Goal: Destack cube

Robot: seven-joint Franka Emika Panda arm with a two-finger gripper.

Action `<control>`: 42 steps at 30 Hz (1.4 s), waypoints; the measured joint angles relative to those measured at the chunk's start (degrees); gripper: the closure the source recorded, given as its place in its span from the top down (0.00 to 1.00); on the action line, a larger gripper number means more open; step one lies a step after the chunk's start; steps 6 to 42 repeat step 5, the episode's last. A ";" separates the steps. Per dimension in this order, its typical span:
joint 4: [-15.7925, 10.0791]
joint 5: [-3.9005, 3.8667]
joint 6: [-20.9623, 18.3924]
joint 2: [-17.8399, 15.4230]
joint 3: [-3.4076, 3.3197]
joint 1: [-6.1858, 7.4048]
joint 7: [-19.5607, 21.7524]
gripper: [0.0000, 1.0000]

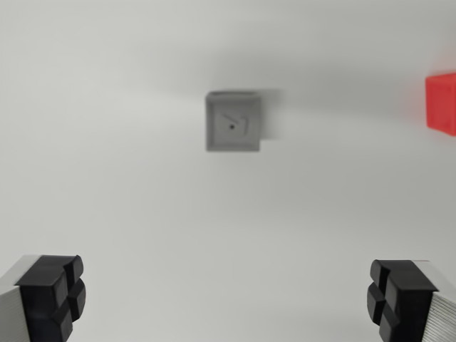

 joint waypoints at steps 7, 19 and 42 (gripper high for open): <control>0.00 0.00 0.00 0.00 0.00 0.00 0.00 1.00; 0.00 0.00 0.00 0.00 0.00 0.00 0.00 1.00; 0.00 0.00 0.00 0.00 0.00 0.00 0.00 1.00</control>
